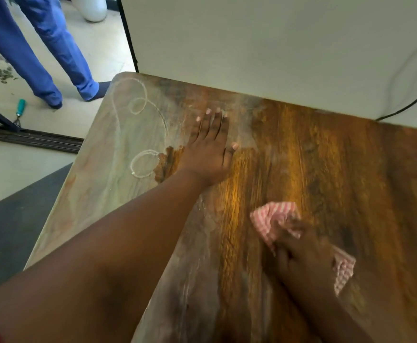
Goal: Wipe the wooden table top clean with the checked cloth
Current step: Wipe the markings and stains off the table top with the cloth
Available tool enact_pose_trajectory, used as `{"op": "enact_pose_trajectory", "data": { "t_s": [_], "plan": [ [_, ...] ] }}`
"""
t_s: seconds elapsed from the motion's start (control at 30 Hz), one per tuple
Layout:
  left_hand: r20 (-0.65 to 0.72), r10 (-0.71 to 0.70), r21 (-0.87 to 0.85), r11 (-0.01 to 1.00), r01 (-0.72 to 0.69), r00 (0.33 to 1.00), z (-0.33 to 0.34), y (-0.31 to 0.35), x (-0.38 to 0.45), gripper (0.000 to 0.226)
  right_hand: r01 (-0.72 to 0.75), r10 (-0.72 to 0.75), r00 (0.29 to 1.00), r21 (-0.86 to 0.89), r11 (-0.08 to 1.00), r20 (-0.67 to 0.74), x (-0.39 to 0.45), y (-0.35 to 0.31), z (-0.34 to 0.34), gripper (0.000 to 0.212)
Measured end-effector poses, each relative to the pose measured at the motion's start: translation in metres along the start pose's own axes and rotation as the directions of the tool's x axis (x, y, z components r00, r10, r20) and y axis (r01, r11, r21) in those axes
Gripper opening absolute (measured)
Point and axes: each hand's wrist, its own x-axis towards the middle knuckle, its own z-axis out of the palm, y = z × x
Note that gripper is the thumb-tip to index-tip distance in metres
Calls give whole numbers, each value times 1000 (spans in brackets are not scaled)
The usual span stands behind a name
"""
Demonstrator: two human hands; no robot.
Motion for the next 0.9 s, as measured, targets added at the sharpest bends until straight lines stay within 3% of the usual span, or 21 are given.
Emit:
{"op": "enact_pose_trajectory", "data": {
  "t_s": [0.1, 0.23, 0.37, 0.47, 0.6, 0.73, 0.8, 0.9],
  "plan": [
    [-6, -2, -1, 1000, 2, 1000, 1, 1, 0, 66, -158, 148, 978, -56, 986, -149, 86, -4, 8, 46],
    [-6, -8, -2, 1000, 8, 1000, -1, 1, 1, 65, -188, 189, 981, 35, 982, -47, 178, -40, 13, 39],
    [-6, 3, -37, 999, -3, 1000, -3, 2, -1, 65, 69, -69, 998, 18, 997, 14, 139, -53, 17, 34],
    [-26, -16, -59, 998, 15, 1000, -3, 1, -1, 63, 115, -115, 993, 23, 993, -5, 93, -25, 6, 40],
    [-23, -8, -68, 998, 7, 1000, -1, 0, -2, 63, -118, 110, 982, -47, 992, -151, 179, -4, 13, 38],
    [-111, 2, -79, 997, -10, 994, 3, -2, 0, 64, -271, 265, 961, -73, 960, -80, 282, -52, 36, 34],
    [-128, 7, -85, 996, -18, 992, 5, -2, -1, 66, -174, 171, 985, -104, 979, -29, 286, -83, 44, 36],
    [-120, -9, -91, 996, -2, 993, 5, -2, -2, 69, 184, -184, 983, -1, 983, 15, 245, -84, 37, 38]
  ]
}}
